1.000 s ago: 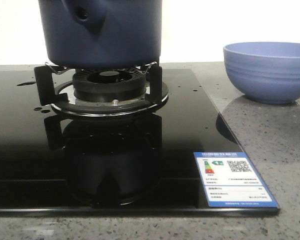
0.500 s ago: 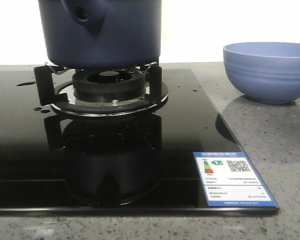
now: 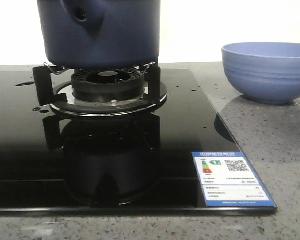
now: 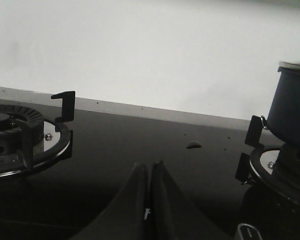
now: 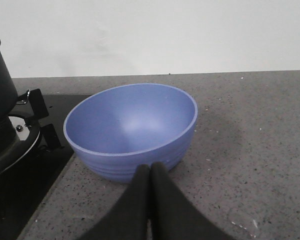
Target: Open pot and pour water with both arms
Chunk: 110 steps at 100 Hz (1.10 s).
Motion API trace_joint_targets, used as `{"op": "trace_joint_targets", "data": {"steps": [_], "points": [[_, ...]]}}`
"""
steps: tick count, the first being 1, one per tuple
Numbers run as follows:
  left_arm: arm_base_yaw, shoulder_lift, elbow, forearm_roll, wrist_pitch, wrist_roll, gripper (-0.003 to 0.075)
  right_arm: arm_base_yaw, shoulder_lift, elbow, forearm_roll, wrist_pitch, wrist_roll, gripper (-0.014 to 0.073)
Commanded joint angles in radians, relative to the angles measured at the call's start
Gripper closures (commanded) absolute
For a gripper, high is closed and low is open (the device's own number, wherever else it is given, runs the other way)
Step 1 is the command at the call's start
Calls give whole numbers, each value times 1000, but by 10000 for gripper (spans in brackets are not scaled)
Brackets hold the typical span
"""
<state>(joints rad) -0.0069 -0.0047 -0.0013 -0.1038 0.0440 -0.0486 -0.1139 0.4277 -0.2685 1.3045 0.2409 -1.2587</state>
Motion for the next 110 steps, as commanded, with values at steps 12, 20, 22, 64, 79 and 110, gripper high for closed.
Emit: {"op": "trace_joint_targets", "data": {"steps": [12,20,22,64,79,110], "points": [[-7,-27,35,-7,-39,-12,741,-5,4,-28,20,-15,-12,645],[-5,-27,33,-7,-39,-12,741,-5,4,-28,20,-15,-12,645],[-5,-27,33,-7,-39,-12,741,-5,4,-28,20,-15,-12,645],[-5,-27,33,-7,-39,-12,741,-5,4,-28,20,-15,-12,645],[-5,-27,33,-7,-39,-12,741,-5,4,-28,20,-15,-12,645],[-5,-27,33,-7,-39,-12,741,-5,-2,-26,20,-38,-12,645]]}}
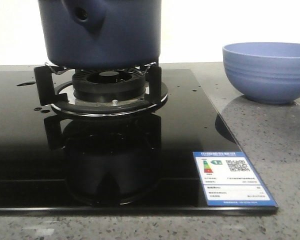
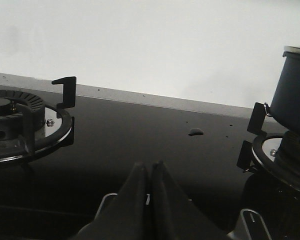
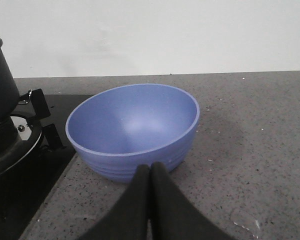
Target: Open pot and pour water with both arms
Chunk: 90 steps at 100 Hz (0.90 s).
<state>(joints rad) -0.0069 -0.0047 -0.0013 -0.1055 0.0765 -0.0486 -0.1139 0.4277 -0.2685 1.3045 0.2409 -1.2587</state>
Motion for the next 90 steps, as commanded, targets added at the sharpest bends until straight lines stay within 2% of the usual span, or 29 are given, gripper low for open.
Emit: {"op": "trace_joint_targets", "data": {"steps": [1,8,13,17,18,19,20,21,22,25,28,34,40,66,78,82,90], "points": [[-5,-27,33,-5,-71,-12,741,-5,-4,-26,20,-41,-12,645],[-5,-27,33,-5,-71,-12,741,-5,-14,-26,-14,-64,7,645],[-5,-27,33,-5,-71,-12,741,-5,-25,-26,-114,-84,100,645],[-5,-27,33,-5,-71,-12,741,-5,-33,-26,-317,-98,294,645],[-5,-27,33,-5,-71,-12,741,-5,-33,-26,-351,-98,294,645],[-5,-27,33,-5,-71,-12,741,-5,-38,-26,-424,-102,398,645],[-5,-27,33,-5,-71,-12,741,-5,-38,-26,-424,-102,398,645],[-5,-27,33,-5,-71,-12,741,-5,-40,-26,-538,-107,472,645],[-5,-27,33,-5,-71,-12,741,-5,-40,-26,-538,-108,510,645],[-5,-27,33,-5,-71,-12,741,-5,-42,-26,-728,-112,666,645],[-5,-27,33,-5,-71,-12,741,-5,-45,-26,-872,-117,851,645],[-5,-27,33,-5,-71,-12,741,-5,-61,-22,-1137,-120,1114,645],[-5,-27,33,-5,-71,-12,741,-5,-85,-5,-1270,-130,1227,645],[-5,-27,33,-5,-71,-12,741,-3,-257,220,-1285,-332,1250,645],[-5,-27,33,-5,-71,-12,741,-3,-359,305,-1287,-322,1259,645],[-5,-27,33,-5,-71,-12,741,-3,-397,301,-1305,-241,1259,645],[-5,-27,33,-5,-71,-12,741,-3,-462,302,-1323,-202,1259,645]]}}
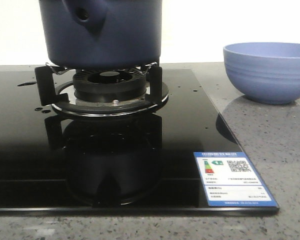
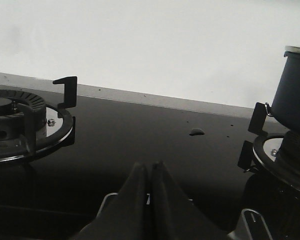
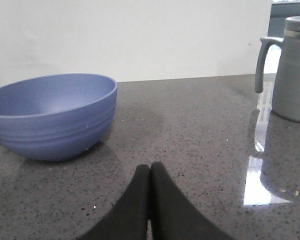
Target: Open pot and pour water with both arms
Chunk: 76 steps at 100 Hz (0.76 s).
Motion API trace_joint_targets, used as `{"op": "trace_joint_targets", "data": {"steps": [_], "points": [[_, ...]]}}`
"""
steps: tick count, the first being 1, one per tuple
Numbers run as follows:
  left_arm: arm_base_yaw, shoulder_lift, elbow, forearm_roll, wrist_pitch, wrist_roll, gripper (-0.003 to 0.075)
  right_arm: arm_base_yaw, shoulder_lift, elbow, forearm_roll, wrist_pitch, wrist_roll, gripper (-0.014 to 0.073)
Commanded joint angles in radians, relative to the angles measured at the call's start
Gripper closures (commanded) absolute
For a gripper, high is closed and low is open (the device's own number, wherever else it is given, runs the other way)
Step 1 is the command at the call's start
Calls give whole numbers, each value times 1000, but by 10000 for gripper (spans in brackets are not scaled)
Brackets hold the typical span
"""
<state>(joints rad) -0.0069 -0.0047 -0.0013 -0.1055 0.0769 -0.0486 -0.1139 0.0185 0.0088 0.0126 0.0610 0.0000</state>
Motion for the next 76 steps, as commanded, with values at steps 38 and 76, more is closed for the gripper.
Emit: {"op": "trace_joint_targets", "data": {"steps": [38,76], "points": [[-5,-25,33,-5,-70,-12,741,-3,-47,25,-31,57,0,645],[-5,-25,33,-5,-70,-12,741,-3,-47,25,-31,57,0,645]]}}
